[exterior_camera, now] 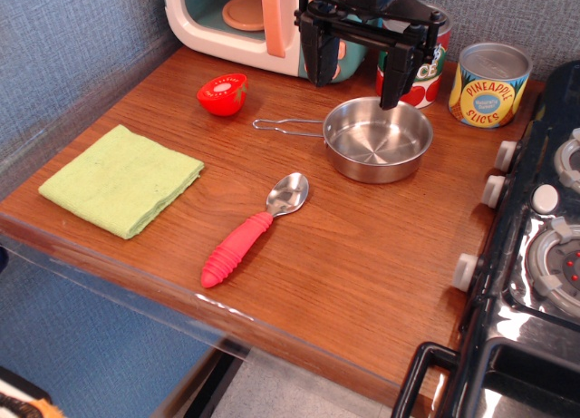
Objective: Put the pot on top of the yellow cloth
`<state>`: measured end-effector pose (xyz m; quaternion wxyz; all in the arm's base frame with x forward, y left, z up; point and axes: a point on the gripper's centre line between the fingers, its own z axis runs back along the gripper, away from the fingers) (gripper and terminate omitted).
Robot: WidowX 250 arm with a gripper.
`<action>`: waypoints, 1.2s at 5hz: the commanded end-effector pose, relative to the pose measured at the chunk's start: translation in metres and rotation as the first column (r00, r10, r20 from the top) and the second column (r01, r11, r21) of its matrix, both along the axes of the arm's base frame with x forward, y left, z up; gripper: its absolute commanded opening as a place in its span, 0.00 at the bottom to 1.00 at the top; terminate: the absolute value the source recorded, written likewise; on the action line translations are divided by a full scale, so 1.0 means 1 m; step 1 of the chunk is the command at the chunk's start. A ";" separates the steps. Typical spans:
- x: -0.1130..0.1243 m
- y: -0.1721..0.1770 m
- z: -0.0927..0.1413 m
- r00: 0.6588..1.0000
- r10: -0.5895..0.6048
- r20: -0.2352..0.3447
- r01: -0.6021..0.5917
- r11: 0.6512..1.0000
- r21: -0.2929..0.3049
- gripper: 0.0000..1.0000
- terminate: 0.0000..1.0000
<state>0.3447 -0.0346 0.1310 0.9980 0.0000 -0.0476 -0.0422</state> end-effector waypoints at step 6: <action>0.084 -0.037 -0.077 0.995 0.092 -0.037 -0.091 0.995 0.038 1.00 0.00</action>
